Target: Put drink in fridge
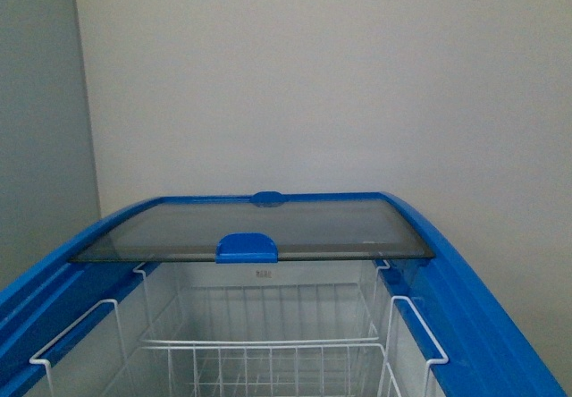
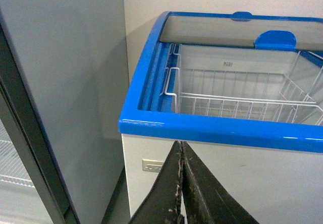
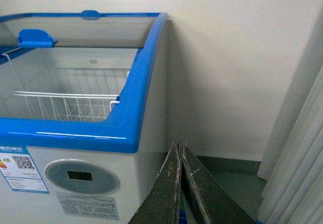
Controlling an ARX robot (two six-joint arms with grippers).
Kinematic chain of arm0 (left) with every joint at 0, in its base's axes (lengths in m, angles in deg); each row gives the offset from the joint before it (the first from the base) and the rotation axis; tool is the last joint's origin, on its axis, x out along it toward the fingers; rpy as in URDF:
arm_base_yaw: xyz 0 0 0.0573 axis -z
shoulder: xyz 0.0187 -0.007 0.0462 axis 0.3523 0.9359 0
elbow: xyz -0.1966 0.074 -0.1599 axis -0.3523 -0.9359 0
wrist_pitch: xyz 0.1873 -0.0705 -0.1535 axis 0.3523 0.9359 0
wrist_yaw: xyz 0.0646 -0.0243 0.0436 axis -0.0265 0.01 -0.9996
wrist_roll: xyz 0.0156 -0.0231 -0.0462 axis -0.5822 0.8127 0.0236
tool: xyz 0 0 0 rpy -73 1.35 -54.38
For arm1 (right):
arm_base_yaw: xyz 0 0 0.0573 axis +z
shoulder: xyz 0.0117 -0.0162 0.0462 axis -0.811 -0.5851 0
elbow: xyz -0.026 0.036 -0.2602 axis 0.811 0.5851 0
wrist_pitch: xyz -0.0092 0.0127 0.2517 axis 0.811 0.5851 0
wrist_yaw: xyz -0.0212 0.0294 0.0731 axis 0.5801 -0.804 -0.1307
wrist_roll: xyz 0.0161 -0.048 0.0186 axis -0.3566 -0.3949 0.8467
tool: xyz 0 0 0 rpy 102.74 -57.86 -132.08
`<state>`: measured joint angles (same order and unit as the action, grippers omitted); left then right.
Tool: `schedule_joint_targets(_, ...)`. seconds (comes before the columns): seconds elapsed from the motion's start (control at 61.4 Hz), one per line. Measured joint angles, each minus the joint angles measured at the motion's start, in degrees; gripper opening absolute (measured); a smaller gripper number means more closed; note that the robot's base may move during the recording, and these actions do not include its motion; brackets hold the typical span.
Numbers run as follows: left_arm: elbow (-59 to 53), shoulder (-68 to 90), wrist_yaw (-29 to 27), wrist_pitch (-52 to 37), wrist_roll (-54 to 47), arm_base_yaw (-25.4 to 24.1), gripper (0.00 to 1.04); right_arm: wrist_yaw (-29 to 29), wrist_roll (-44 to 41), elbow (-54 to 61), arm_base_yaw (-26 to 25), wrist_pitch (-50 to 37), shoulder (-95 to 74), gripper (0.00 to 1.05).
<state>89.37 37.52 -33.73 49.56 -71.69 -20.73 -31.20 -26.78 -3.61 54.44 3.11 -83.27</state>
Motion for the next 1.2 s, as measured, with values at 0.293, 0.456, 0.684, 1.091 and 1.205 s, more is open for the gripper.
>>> schedule_joint_targets(0.293, 0.00, 0.00, 0.00, 0.00, 0.00, 0.00, 0.03, -0.07, 0.00, 2.21, -0.11, -0.31, 2.47, 0.03)
schedule_joint_targets(0.456, 0.00, 0.00, 0.02, 0.00, 0.02, 0.00, 0.15, -0.13, -0.04, 2.21, -0.13, -0.31, 2.60, 0.18)
schedule_joint_targets(0.684, 0.00, 0.00, 0.00, 0.00, 0.02, 0.00, 0.68, -0.13, -0.04, 2.21, -0.13, -0.31, 2.60, 0.69)
schedule_joint_targets(1.091, 0.00, 0.00, 0.00, 0.00, -0.11, 0.00, 0.97, -0.13, -0.04, 2.21, -0.11, -0.31, 2.60, 0.98)
schedule_joint_targets(1.205, 0.00, 0.00, 0.00, 0.00, -0.11, 0.00, 0.97, -0.13, -0.04, 2.21, -0.11, -0.31, 2.60, 0.98)
